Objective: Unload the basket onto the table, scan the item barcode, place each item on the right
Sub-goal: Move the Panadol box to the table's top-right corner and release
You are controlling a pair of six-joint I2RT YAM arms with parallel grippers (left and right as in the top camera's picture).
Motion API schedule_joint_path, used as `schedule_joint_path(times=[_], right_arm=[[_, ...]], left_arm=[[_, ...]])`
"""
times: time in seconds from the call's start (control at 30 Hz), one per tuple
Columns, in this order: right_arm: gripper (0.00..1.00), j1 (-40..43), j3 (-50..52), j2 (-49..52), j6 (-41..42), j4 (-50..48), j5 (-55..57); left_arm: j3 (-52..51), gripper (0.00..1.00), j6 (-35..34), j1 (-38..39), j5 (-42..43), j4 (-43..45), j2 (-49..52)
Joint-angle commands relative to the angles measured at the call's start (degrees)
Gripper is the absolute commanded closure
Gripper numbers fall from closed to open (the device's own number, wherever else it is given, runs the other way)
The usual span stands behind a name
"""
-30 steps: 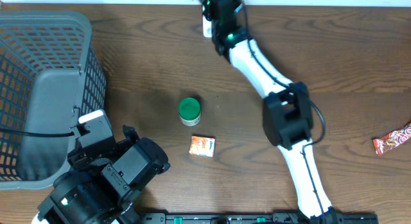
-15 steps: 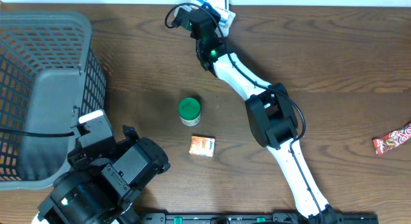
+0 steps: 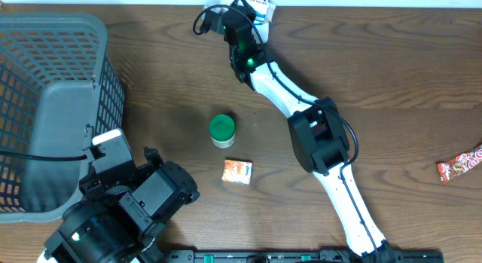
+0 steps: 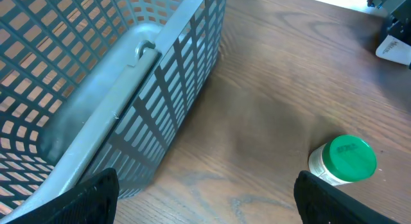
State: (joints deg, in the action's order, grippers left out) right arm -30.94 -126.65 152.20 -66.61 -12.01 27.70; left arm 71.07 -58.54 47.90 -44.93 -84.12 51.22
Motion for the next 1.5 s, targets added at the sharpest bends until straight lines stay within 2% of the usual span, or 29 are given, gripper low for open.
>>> schedule_joint_path(times=[0.0,0.13,0.3,0.47,0.6,0.67,0.8,0.97,1.0,1.07,1.13,1.3,1.37,1.43,1.47], right_arm=[[0.88,0.28,-0.76,-0.50,-1.01,-0.31,2.25],[0.90,0.90,-0.76,-2.89,1.14,4.04,8.44],[0.92,4.00,-0.76,-7.43,13.18,13.60,19.63],[0.96,10.56,-0.76,-8.74,28.30,35.21,33.79],[0.99,15.91,-0.76,-8.74,47.43,58.99,32.74],[0.99,19.17,-0.76,-8.74,56.15,69.51,28.74],[0.99,26.64,-0.76,-8.74,66.69,81.96,15.96],[0.99,35.06,-0.74,-8.74,69.61,86.53,1.25],[0.95,36.20,-0.74,-8.74,69.70,86.79,-0.87],[0.61,38.10,-0.76,-8.74,70.66,86.82,-4.35],[0.55,39.56,-0.83,-8.96,72.24,86.55,-7.04],[0.54,42.93,-0.87,-11.02,73.50,84.54,-16.57],[0.56,43.95,-0.87,-12.33,75.23,83.30,-18.18],[0.69,45.00,-0.87,-13.79,77.55,81.79,-18.38],[0.80,45.48,-0.87,-14.45,78.14,80.85,-18.40]], left_arm=[[-0.04,0.15,-0.68,0.02,-0.55,-0.28,0.00],[-0.04,0.15,-0.70,0.02,-0.55,-0.28,0.00],[-0.04,0.15,-0.70,0.02,-0.55,-0.28,0.00],[-0.02,0.15,-0.68,0.02,-0.55,-0.28,0.00],[-0.02,0.15,-0.70,0.02,-0.55,-0.28,0.00],[-0.04,0.15,-0.70,0.02,-0.55,-0.28,0.00],[-0.04,0.15,-0.68,0.02,-0.55,-0.28,0.00],[-0.04,0.15,-0.70,0.02,-0.55,-0.28,0.00],[-0.02,0.15,-0.70,0.02,-0.55,-0.28,0.00],[-0.04,0.15,-0.70,0.02,-0.55,-0.28,0.00],[-0.04,0.15,-0.68,0.02,-0.55,-0.28,0.00],[-0.04,0.15,-0.70,0.02,-0.55,-0.28,0.00],[-0.02,0.15,-0.70,0.02,-0.55,-0.28,0.00],[-0.02,0.15,-0.68,0.02,-0.55,-0.28,0.00],[-0.04,0.15,-0.68,0.02,-0.55,-0.28,0.00]])
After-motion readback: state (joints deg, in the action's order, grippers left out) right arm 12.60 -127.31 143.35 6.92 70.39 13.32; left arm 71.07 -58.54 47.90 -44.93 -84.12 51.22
